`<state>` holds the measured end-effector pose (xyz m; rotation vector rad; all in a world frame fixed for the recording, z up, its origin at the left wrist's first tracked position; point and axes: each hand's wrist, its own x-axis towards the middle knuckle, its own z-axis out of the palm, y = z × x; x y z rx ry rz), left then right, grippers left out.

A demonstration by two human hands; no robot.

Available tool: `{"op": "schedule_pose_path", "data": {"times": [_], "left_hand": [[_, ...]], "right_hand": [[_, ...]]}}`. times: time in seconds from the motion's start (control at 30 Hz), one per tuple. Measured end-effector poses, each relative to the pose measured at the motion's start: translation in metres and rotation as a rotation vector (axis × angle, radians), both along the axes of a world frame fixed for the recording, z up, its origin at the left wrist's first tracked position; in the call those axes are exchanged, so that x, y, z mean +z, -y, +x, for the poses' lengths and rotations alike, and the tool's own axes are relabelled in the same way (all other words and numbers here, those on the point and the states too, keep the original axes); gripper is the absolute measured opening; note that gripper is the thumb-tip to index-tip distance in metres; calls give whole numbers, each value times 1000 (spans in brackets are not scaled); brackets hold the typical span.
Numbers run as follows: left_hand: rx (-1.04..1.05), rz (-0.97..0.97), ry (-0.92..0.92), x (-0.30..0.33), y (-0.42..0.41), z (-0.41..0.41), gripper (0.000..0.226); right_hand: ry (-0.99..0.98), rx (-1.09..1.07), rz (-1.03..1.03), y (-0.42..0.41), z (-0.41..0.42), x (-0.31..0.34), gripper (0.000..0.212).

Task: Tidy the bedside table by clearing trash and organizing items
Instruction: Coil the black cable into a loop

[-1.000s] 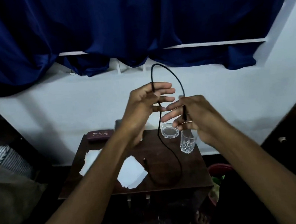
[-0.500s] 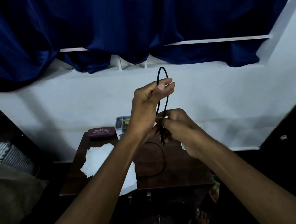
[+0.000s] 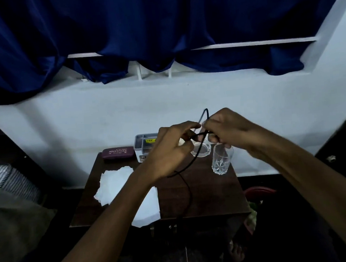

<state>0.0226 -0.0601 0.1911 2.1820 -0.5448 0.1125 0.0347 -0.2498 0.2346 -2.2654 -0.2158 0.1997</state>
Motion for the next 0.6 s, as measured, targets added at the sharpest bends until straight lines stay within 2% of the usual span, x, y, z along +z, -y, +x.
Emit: {"op": "schedule_pose_path", "data": {"times": [0.1,0.2,0.27,0.4,0.47,0.53,0.6], "left_hand": [[88,-45,43,-6,7,3,36],[82,-105,58,-5,10,6,45],[85,-106,105,0,12,2,57],[260,-43,392,7,18,3,65],[228,46,384,13,21,11,47],[122,73,296,17,24,18,23],[65,9,203,19,25,21,18]], "right_hand": [[179,45,-314,12,7,10,28],[202,104,-381,20,6,23,17],[256,154,-442,22,4,28,19],[359,273,-573,22,0,35,27],[411,306,-605,18,0,35,28],[482,303,-593,15,2,35,24],[505,283,-570,15,5,36,26]]}}
